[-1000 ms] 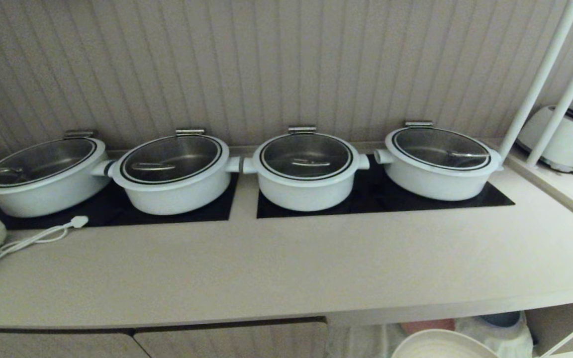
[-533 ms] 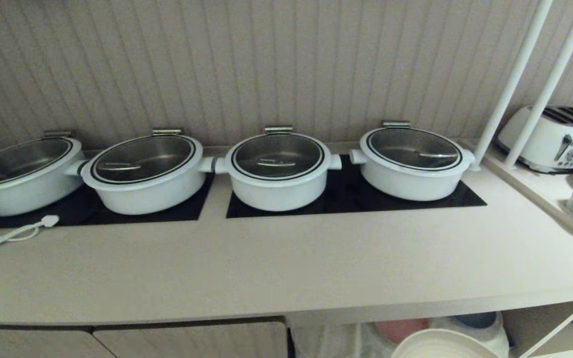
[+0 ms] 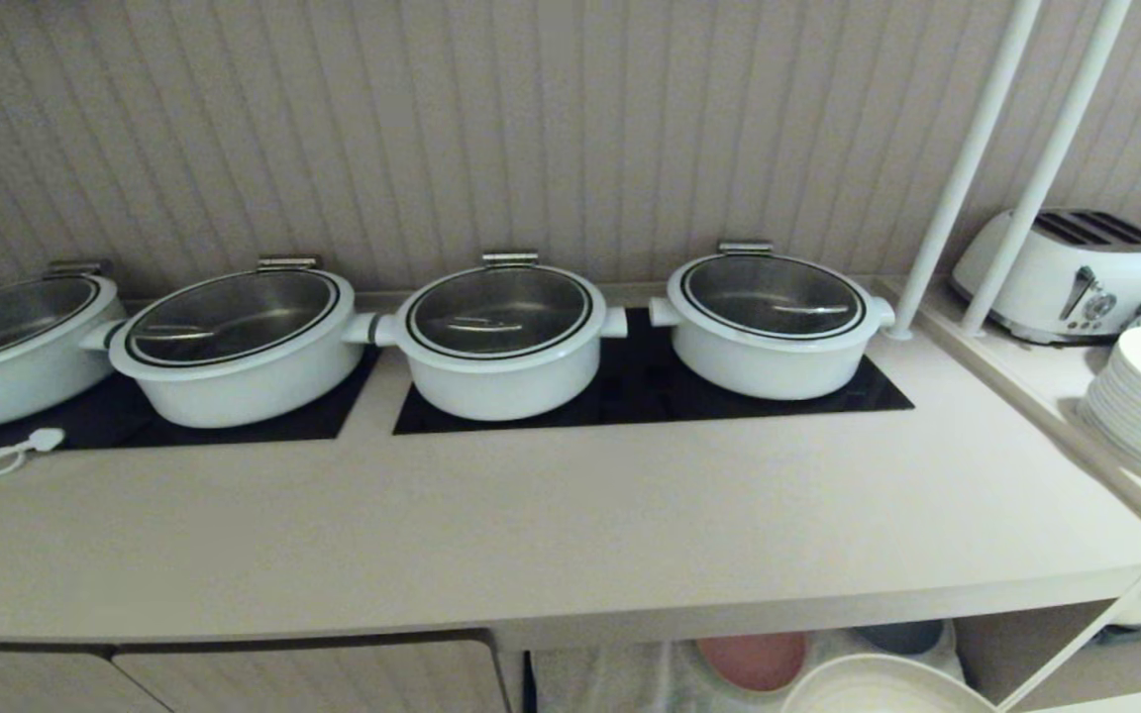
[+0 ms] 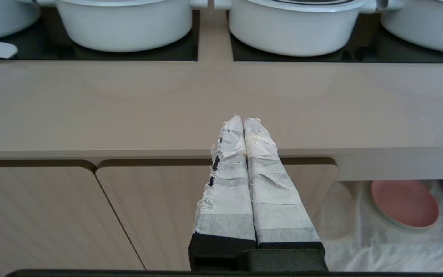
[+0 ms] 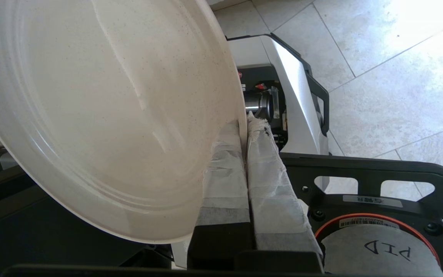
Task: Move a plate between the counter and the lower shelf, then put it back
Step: Put the plate in the cupboard
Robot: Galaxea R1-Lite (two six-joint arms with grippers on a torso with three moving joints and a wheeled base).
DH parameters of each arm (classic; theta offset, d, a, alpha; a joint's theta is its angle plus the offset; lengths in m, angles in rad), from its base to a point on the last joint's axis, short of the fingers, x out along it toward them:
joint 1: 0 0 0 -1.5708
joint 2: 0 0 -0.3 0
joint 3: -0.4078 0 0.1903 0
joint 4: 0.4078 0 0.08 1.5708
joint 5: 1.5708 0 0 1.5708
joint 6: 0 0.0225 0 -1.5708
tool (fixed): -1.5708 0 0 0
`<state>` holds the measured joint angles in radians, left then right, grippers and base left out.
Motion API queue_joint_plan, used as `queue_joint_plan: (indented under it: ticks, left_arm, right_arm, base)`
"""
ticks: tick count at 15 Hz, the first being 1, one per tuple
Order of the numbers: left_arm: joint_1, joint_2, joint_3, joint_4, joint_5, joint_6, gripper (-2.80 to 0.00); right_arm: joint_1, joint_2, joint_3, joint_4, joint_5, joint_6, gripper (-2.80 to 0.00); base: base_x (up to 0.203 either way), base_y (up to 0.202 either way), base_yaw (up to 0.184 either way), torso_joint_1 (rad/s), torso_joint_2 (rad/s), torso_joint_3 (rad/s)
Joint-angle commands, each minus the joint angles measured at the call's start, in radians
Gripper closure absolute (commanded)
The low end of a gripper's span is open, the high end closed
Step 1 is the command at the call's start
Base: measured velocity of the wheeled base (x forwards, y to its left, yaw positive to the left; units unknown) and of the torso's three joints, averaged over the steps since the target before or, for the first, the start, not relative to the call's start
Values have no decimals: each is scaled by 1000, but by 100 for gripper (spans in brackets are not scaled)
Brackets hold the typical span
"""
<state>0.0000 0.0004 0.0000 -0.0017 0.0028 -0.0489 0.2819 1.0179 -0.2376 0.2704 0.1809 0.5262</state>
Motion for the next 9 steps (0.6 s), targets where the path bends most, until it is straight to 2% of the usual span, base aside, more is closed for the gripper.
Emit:
queue_joint_plan:
  ticks: [1,9]
  left_arm:
    - [0,0,0,0,0,0,0]
    - [0,0,0,0,0,0,0]
  right_arm:
    - [0,1,-2,1,2,3,0]
    - [2,2,-9,-1,2,4,0]
  base:
    - [0,0,0,0,0,0]
    - [0,0,0,0,0,0]
